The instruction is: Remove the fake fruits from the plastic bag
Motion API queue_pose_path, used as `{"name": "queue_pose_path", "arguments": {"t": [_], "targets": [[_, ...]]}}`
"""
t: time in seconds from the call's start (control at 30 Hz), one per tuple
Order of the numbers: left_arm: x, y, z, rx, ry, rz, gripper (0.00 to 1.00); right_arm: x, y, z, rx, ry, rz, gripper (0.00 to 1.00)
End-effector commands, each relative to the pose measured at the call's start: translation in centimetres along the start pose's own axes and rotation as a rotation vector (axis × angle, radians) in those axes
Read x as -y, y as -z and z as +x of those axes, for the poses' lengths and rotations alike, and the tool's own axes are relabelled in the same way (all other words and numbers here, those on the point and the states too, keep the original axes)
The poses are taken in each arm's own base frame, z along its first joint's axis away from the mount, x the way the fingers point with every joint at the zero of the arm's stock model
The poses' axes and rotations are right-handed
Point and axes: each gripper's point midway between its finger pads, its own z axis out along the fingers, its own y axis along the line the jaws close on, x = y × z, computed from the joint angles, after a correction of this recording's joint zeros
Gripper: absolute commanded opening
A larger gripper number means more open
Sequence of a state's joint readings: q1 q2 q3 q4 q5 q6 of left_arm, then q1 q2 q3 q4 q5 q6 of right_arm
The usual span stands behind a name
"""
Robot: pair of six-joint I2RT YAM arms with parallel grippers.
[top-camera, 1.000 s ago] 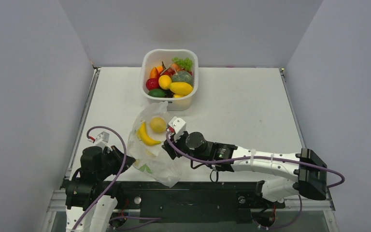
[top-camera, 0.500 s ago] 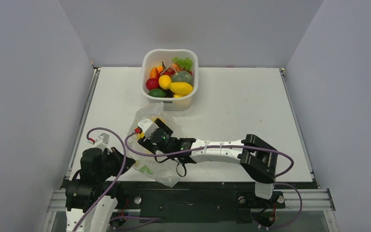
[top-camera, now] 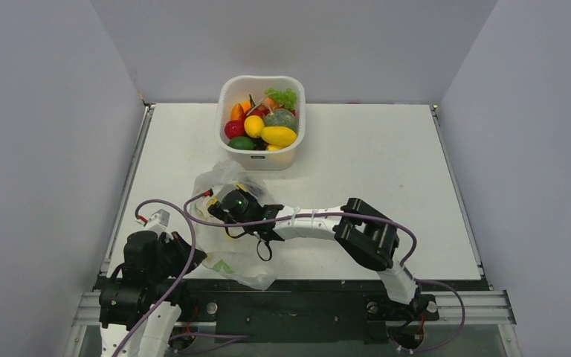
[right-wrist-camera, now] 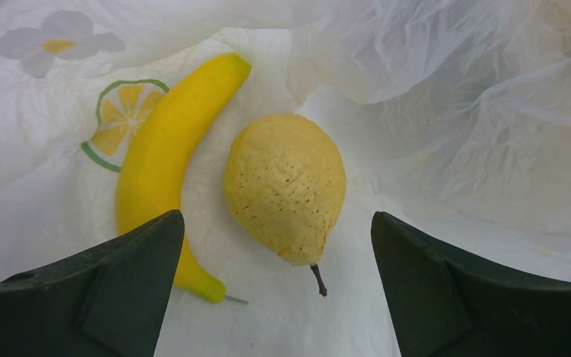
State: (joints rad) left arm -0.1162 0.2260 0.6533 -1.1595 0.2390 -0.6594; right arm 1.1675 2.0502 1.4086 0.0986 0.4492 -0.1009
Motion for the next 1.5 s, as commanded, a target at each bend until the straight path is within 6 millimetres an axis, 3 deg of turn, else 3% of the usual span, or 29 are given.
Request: {"name": "queue_pose_path", "arguments": {"t": [0.0, 0.1, 0.37, 0.57, 0.7, 0.87, 1.0, 1.13, 1.47], "targets": [[0.4, 0.9, -0.7, 0.015, -0.056, 0.002, 0.00, 1.0, -1.9, -2.2, 0.054, -0.063, 0.040, 0.92], [0.5, 0.7, -0.6, 0.006, -0.059, 0.008, 0.00, 1.0, -2.9, -2.4, 0.053, -0.087, 0.056, 0.95], [0.4, 0.9, -0.6, -0.003, -0.077, -0.004, 0.00, 0.9, -5.5, -0.6, 0.004, -0.111, 0.060, 0.95], [0.5, 1.2, -1.1, 0.008, -0.083, -0.013, 0.00, 2.1, -6.9, 1.2, -0.051, -0.130, 0.083, 0.92], [0.6, 1.1, -1.3, 0.014, -0.076, -0.014, 0.00, 2.3, -7.1, 1.4, -0.055, -0.138, 0.071, 0.82], [0.8, 1.1, -1.3, 0.015, -0.064, -0.005, 0.00, 1.4, -6.5, 0.4, -0.045, -0.114, 0.021, 0.52], [0.8, 1.1, -1.4, 0.019, -0.060, -0.006, 0.00, 1.2, -4.2, -1.9, -0.003, -0.124, 0.000, 0.28], [1.0, 0.7, -1.8, 0.031, -0.051, 0.002, 0.00, 0.3, -0.6, -4.5, 0.056, -0.142, -0.053, 0.14], [2.5, 0.1, -4.0, 0.073, -0.050, 0.025, 0.00, -2.0, 8.3, -8.0, 0.149, -0.328, -0.349, 0.04]]}}
